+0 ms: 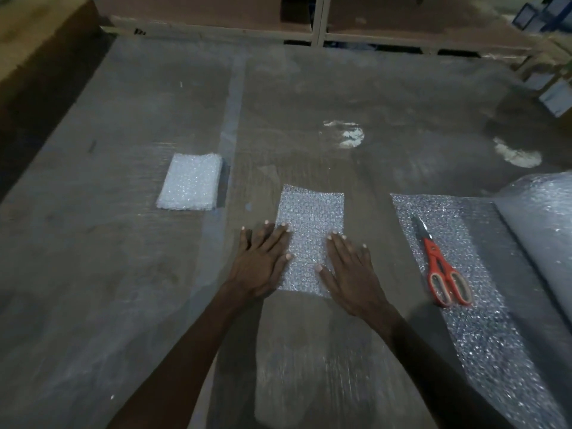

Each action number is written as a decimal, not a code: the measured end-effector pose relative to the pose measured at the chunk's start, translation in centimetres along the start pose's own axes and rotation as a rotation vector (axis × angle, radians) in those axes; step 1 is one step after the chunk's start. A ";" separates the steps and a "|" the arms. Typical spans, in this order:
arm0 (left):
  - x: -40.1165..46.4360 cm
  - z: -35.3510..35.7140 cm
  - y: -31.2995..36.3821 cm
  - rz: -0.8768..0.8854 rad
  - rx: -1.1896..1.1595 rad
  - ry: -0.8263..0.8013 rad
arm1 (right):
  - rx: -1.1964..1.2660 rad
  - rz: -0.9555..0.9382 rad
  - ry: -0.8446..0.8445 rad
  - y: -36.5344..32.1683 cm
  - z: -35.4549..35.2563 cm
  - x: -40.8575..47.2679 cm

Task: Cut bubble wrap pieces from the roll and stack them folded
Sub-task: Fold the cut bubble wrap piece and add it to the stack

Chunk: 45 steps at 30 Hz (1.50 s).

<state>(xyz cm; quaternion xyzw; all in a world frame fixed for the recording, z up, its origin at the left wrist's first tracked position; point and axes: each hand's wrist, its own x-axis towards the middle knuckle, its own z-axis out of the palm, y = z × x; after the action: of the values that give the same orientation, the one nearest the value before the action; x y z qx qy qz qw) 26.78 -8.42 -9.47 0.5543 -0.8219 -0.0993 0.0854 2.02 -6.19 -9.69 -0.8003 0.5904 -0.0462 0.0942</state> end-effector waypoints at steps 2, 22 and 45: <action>-0.2 -0.1 -0.3 -0.001 -0.006 -0.002 | 0.007 -0.016 -0.020 0.6 0.0 -0.2; -0.8 -2.9 0.4 -0.032 -0.589 0.143 | 0.223 -0.300 0.356 -0.3 -1.8 -2.4; 11.1 -3.1 -3.2 -0.442 -0.784 0.251 | 1.042 0.530 0.138 4.6 -4.6 12.0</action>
<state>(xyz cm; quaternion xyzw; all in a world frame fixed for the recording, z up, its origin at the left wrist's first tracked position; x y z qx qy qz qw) 26.28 -20.08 -6.92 0.6498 -0.5678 -0.3506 0.3639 0.43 -19.41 -6.57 -0.4687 0.6746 -0.3572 0.4445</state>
